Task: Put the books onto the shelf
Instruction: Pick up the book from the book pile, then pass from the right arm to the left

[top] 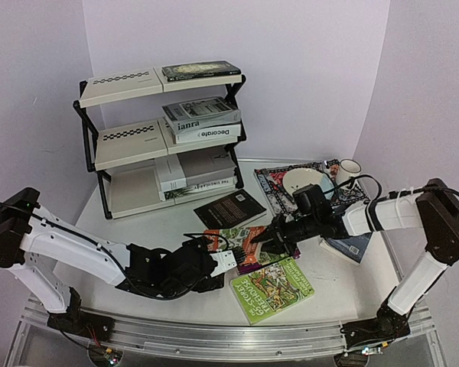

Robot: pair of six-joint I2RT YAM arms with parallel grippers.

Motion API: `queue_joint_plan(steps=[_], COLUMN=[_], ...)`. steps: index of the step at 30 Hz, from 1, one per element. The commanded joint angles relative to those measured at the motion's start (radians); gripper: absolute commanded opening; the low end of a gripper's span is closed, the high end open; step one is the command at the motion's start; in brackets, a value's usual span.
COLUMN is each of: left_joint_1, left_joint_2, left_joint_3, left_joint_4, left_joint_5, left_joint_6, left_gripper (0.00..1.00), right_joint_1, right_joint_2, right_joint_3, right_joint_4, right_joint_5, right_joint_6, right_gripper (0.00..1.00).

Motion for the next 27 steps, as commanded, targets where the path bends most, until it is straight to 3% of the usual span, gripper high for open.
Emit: queue_joint_plan(steps=[1,9,18,27], left_joint_1=[-0.004,0.024,0.051,0.082], left_joint_2=[-0.03,-0.028,0.027,0.08], left_joint_3=[-0.025,-0.051,-0.014,0.031], left_joint_4=[0.127,0.141,0.201,0.229], left_joint_5=[-0.031,0.018,-0.048,-0.069], left_joint_6=[0.076,0.102,0.188,0.217], left_gripper=[0.84,0.75,0.69,0.5], right_joint_1=[0.034,0.057,0.063,0.064], right_joint_2=[-0.059,-0.108,-0.112,-0.107], right_joint_3=[0.058,0.09,0.1,0.106], right_joint_4=[-0.007,-0.013,-0.014,0.004], right_joint_5=[0.058,0.118,0.098,0.083], right_joint_6=[0.169,0.255,0.267,0.272], right_gripper=[0.02,0.01,0.01,0.02])
